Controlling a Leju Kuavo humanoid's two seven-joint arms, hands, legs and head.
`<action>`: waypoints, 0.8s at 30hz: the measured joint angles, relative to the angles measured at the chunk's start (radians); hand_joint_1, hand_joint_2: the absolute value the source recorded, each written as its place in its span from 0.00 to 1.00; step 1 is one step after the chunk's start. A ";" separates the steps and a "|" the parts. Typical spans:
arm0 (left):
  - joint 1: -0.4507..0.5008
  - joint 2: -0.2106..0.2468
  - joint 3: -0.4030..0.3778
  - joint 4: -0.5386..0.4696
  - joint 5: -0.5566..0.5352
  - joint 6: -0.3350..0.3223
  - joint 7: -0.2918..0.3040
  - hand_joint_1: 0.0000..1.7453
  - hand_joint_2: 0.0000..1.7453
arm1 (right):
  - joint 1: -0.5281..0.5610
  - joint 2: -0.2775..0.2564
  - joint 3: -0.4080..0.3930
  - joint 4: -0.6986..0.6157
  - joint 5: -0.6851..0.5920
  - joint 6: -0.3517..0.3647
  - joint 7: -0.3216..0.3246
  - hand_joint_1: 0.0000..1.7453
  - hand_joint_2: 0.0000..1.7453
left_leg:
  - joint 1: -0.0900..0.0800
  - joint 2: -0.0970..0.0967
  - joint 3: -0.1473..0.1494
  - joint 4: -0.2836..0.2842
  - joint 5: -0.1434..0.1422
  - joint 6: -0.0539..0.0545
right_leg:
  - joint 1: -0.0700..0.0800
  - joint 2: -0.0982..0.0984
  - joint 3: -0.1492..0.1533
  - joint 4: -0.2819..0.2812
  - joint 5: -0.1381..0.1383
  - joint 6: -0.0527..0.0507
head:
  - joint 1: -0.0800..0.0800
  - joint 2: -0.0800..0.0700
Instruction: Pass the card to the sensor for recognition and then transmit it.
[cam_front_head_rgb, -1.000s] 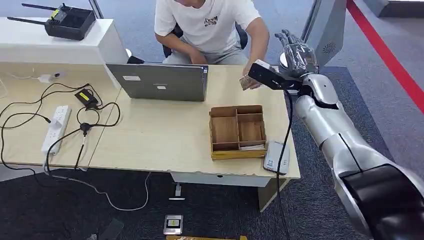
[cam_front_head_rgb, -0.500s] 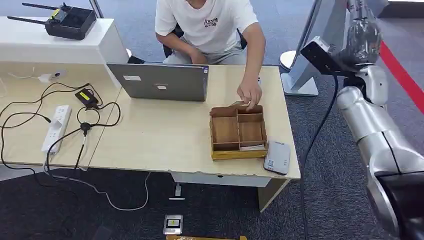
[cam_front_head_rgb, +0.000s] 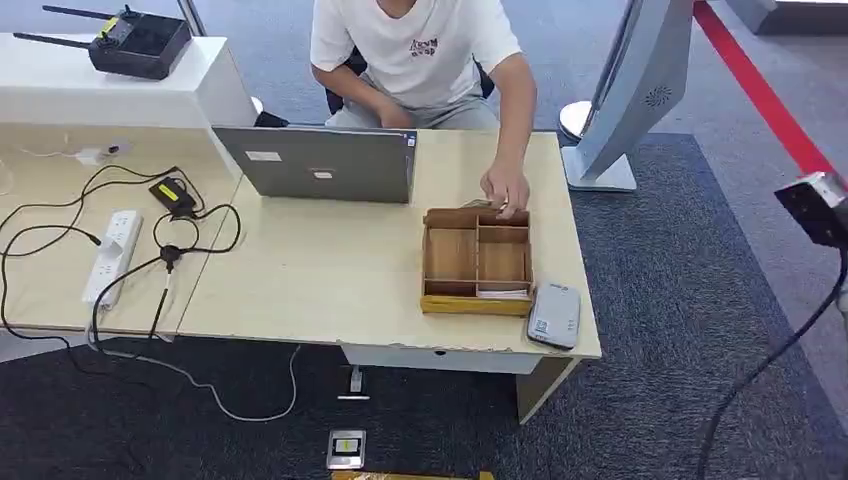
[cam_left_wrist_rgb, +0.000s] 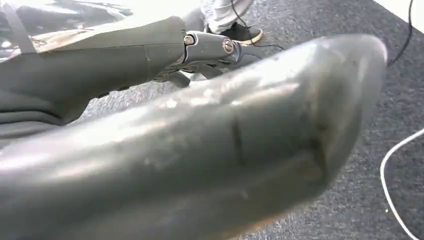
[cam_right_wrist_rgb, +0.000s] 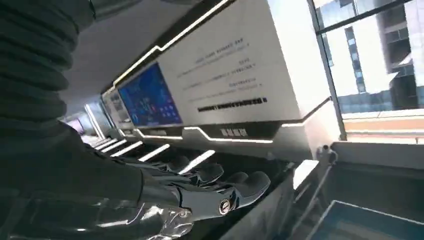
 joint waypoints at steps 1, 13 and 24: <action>0.000 -0.003 0.004 0.000 0.002 0.000 0.003 0.00 0.00 | 0.023 -0.004 -0.067 0.007 0.001 0.000 -0.003 0.00 1.00 | 0.000 0.000 0.000 0.000 0.000 0.000 | 0.000 0.000 0.000 0.000 -0.001 0.001 | 0.001 0.000; -0.006 -0.025 0.034 0.001 0.005 -0.012 0.013 0.00 0.00 | 0.292 0.026 -0.662 0.222 -0.166 0.003 0.228 0.00 1.00 | 0.001 0.000 0.000 -0.001 -0.001 0.001 | 0.001 0.000 0.001 0.000 -0.002 0.000 | 0.000 0.000; -0.009 -0.038 0.047 0.001 -0.010 -0.023 0.025 0.00 0.00 | 0.556 0.141 -0.880 0.334 -0.205 0.041 0.463 0.00 1.00 | 0.002 0.001 0.001 -0.004 -0.002 -0.001 | 0.002 0.000 0.001 0.000 -0.004 -0.002 | 0.000 0.000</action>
